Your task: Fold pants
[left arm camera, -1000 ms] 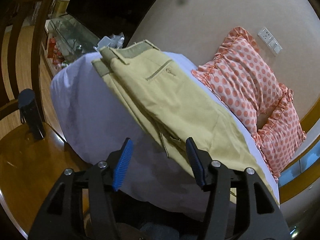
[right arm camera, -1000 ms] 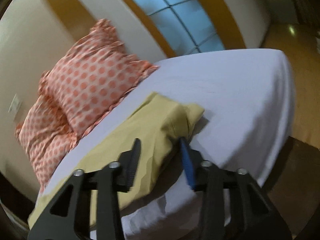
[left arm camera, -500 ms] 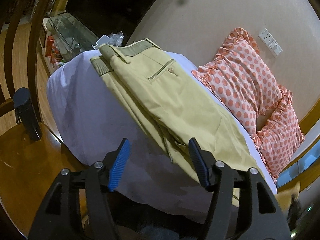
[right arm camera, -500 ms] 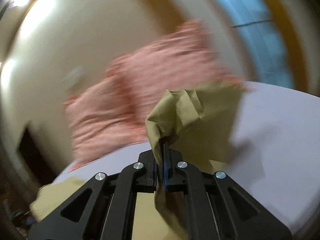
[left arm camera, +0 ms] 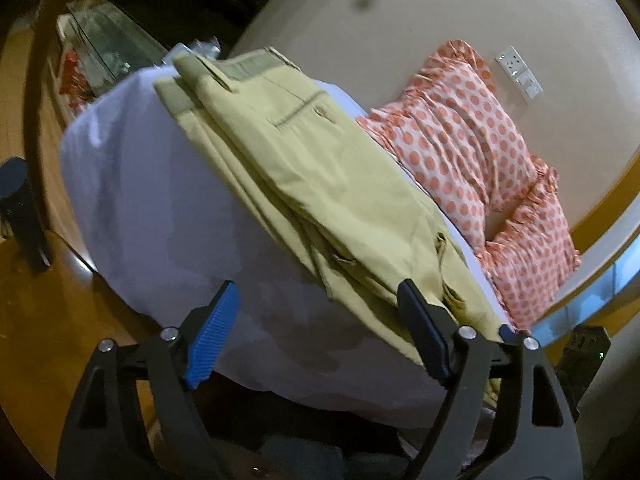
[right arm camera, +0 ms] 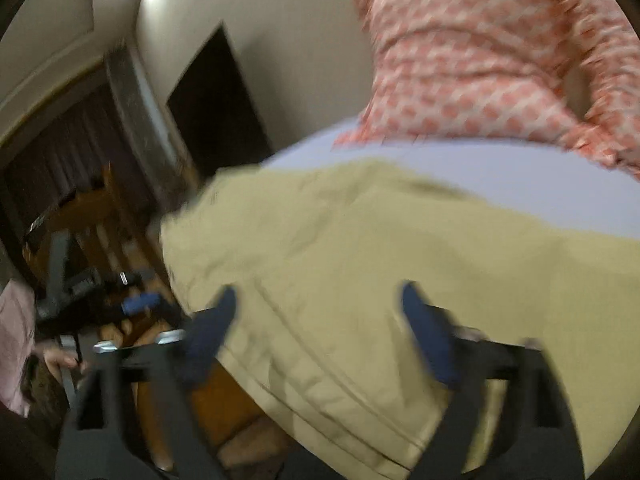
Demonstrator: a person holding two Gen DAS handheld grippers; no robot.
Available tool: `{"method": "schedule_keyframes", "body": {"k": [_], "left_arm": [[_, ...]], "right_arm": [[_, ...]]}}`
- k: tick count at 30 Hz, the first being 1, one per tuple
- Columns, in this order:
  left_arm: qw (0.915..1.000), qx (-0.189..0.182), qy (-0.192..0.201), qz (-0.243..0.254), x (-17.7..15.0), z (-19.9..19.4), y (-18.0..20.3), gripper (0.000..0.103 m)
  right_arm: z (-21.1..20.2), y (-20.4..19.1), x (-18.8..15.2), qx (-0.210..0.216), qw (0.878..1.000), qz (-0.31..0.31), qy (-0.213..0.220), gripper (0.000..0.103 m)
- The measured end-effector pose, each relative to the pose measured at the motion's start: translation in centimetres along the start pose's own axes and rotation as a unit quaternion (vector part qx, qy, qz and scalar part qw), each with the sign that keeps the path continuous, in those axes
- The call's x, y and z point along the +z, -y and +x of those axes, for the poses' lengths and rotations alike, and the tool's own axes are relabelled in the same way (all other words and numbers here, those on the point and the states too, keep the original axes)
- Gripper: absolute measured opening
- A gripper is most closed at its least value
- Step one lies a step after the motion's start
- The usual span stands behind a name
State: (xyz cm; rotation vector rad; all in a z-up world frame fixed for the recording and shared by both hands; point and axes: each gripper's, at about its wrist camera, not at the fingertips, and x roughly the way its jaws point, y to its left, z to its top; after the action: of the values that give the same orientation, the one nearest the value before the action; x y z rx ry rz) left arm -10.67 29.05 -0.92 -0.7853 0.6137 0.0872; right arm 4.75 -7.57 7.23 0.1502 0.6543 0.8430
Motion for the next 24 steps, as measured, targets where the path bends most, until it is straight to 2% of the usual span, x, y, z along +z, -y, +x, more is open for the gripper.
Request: {"method": "schedule_keyframes", "body": {"k": [2, 5, 11, 14, 16, 18, 19, 21, 22, 23, 24], "left_arm": [[0.9997, -0.014, -0.014, -0.015, 0.3, 1.0, -0.1, 0.082], [0.9987, -0.027, -0.029, -0.032, 1.0, 2.5, -0.1, 0.082], [0.9978, -0.059, 0.001, -0.03, 3.3, 1.6, 2.4, 0.081], [0.9987, -0.043, 0.009, -0.023, 5.0, 1.7, 3.1, 0.081], [0.9989, -0.031, 0.011, -0.035, 6.4, 2.5, 2.6, 0.081], [0.9977, 0.001, 0.014, -0.067, 8.0, 3.3, 1.0, 0.079], [0.9962, 0.005, 0.015, -0.085, 8.7, 3.6, 0.0, 0.074], [0.9917, -0.015, 0.016, -0.127, 9.7, 3.9, -1.7, 0.065], [0.9906, -0.019, 0.014, -0.135, 10.1, 4.0, -2.1, 0.045], [0.9908, -0.01, 0.009, -0.134, 10.6, 4.3, -2.1, 0.031], [0.9919, 0.007, 0.006, -0.127, 10.9, 4.5, -1.9, 0.011]], "right_arm": [[-1.3, 0.5, 0.6, -0.002, 1.0, 0.008, 0.018, 0.09], [-2.1, 1.4, 0.6, -0.01, 1.0, 0.017, 0.021, 0.09], [-1.2, 2.0, 0.1, -0.012, 0.999, 0.031, 0.011, 0.09], [-1.3, 2.0, -0.7, -0.01, 0.999, 0.036, 0.01, 0.092], [-1.3, 2.2, -0.9, -0.009, 0.999, 0.042, 0.009, 0.092], [-1.4, 2.5, -1.0, -0.007, 0.999, 0.051, 0.011, 0.092], [-1.6, 2.7, -1.1, -0.006, 0.998, 0.054, 0.013, 0.092], [-2.0, 3.1, -1.2, -0.007, 0.998, 0.059, 0.019, 0.093], [-2.3, 3.4, -1.2, -0.008, 0.998, 0.061, 0.023, 0.094], [-2.6, 3.7, -1.2, -0.008, 0.998, 0.064, 0.027, 0.094], [-2.8, 3.9, -1.2, -0.008, 0.997, 0.068, 0.03, 0.094]]}}
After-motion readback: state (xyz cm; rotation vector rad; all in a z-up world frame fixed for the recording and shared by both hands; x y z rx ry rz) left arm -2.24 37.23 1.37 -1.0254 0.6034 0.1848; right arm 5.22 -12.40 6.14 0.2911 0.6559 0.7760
